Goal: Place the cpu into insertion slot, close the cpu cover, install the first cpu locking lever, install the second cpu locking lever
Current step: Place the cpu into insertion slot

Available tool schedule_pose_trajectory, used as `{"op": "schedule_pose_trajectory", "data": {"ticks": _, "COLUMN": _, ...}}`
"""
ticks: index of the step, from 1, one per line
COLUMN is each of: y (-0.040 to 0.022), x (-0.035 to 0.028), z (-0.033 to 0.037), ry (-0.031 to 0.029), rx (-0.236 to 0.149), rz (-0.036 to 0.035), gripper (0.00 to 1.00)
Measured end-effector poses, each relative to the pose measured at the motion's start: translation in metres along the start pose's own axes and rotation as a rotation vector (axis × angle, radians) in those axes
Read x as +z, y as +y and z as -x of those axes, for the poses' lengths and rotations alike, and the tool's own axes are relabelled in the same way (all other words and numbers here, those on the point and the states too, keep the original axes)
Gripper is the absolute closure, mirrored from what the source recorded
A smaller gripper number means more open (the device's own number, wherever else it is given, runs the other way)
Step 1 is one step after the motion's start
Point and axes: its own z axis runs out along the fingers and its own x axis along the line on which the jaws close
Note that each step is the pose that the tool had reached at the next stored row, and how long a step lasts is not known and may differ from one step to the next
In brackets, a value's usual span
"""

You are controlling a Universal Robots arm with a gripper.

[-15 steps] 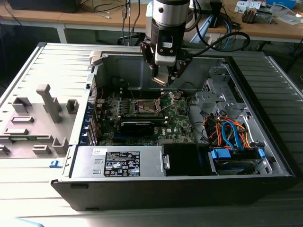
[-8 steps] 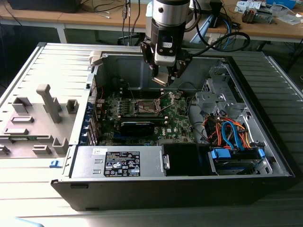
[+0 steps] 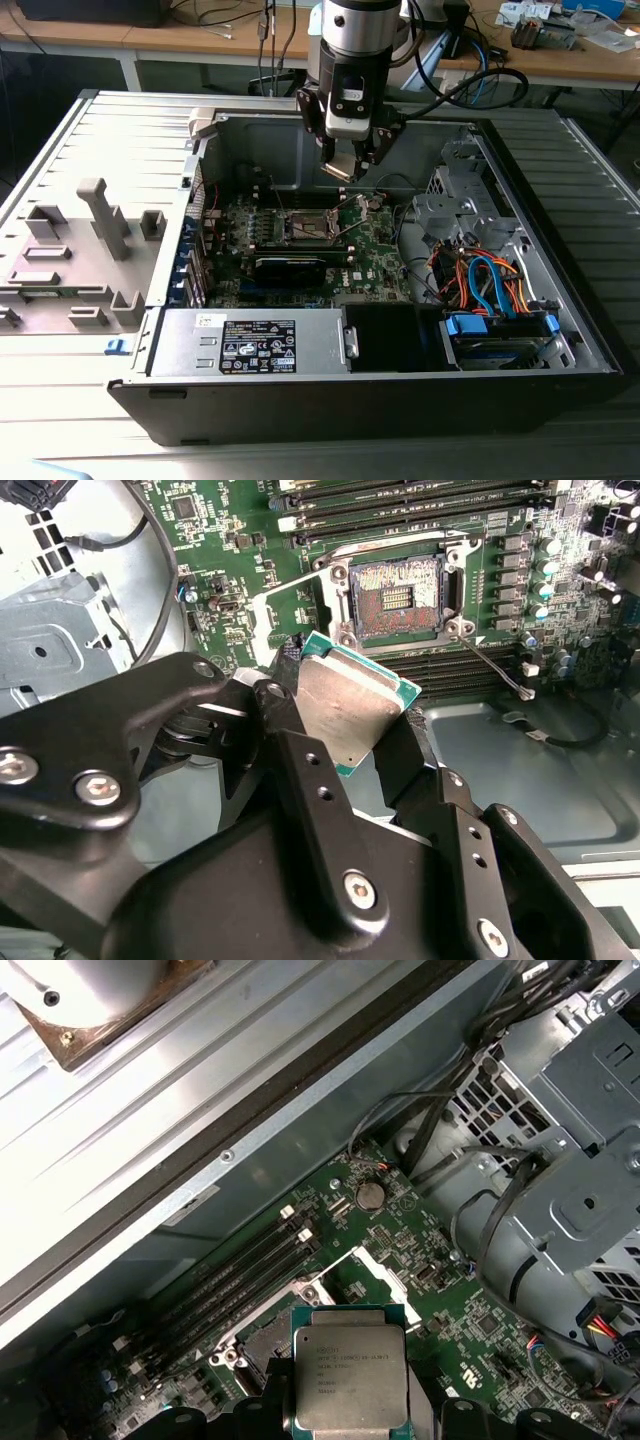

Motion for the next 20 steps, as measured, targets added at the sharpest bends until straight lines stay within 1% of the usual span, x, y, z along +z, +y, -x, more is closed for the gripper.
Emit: {"op": "schedule_pose_trajectory", "data": {"ticks": 20, "y": 0.0000, "x": 0.0000, "z": 0.0000, "ry": -0.0018, "rx": 0.020, "rz": 0.0003, "gripper": 0.45}}
